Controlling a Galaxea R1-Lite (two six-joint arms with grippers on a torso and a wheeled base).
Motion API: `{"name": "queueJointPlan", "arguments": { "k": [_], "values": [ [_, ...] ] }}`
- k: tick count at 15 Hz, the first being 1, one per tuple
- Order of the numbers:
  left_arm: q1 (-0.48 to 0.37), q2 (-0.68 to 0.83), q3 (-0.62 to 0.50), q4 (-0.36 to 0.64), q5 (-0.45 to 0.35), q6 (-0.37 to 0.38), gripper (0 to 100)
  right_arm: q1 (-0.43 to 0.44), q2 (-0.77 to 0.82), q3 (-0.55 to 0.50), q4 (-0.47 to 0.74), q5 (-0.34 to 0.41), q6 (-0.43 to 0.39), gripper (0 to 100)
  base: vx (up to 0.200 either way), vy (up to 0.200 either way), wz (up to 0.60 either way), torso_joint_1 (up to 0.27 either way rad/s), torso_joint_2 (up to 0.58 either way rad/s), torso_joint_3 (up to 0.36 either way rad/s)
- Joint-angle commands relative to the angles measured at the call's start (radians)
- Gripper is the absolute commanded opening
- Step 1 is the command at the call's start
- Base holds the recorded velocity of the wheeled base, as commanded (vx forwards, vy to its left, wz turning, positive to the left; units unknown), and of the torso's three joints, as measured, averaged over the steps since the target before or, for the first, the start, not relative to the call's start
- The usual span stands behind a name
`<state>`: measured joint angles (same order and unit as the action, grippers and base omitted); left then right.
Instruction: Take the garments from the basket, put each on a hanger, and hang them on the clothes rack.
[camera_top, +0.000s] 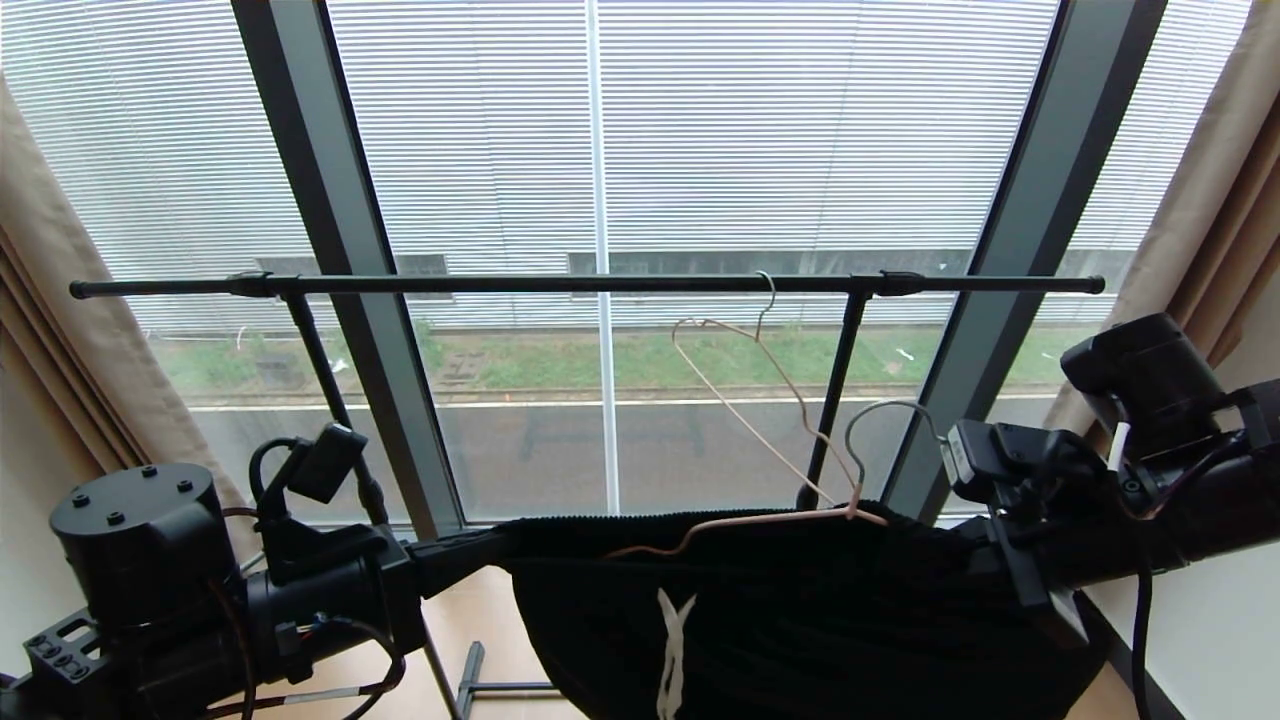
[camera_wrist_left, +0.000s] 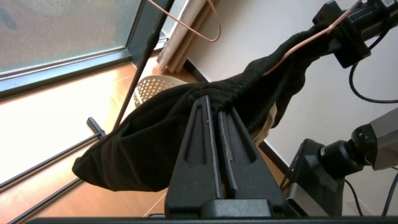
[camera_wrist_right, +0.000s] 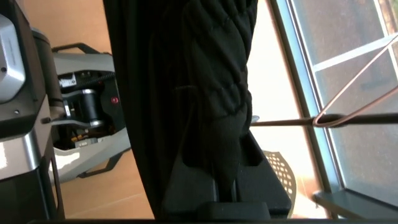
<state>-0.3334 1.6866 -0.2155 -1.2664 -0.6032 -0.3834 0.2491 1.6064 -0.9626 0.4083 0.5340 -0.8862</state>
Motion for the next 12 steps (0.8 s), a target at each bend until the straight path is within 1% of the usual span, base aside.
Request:
{"name": "queueJointPlan", "arguments": {
  "k": [1,6,7,9,10,11,12],
  "values": [
    [-0.001,-0.001,0.001,-0.001,0.0,0.0,0,0.007,0.014,0.01,0.0,-0.022,0.0,0,0.0,0.0,0.0,0.0,0.0,0.0],
    [-0.001,-0.001,0.001,-0.001,0.0,0.0,0,0.042,0.044,0.025,0.0,-0.1,0.0,0,0.0,0.0,0.0,0.0,0.0,0.0],
    [-0.001,-0.001,-0.001,-0.001,0.0,0.0,0,0.058,0.061,0.03,-0.014,-0.128,0.0,0,0.0,0.0,0.0,0.0,0.0,0.0],
    [-0.003,-0.007,-0.015,0.015,0.0,0.011,0,0.081,0.086,0.041,-0.089,-0.146,0.021,0,0.0,0.0,0.0,0.0,0.0,0.0],
    [-0.003,-0.018,-0.019,0.047,0.0,0.041,0,0.09,0.092,0.045,-0.112,-0.146,0.046,0,0.0,0.0,0.0,0.0,0.0,0.0],
    [-0.006,-0.042,-0.036,0.114,0.003,0.081,0,0.105,0.093,0.047,-0.126,-0.146,0.076,0,0.0,0.0,0.0,0.0,0.0,0.0],
    [-0.018,-0.084,-0.074,0.228,0.028,0.109,0,0.111,0.093,0.05,-0.14,-0.146,0.102,0,0.0,0.0,0.0,0.0,0.0,0.0]
  ]
}}
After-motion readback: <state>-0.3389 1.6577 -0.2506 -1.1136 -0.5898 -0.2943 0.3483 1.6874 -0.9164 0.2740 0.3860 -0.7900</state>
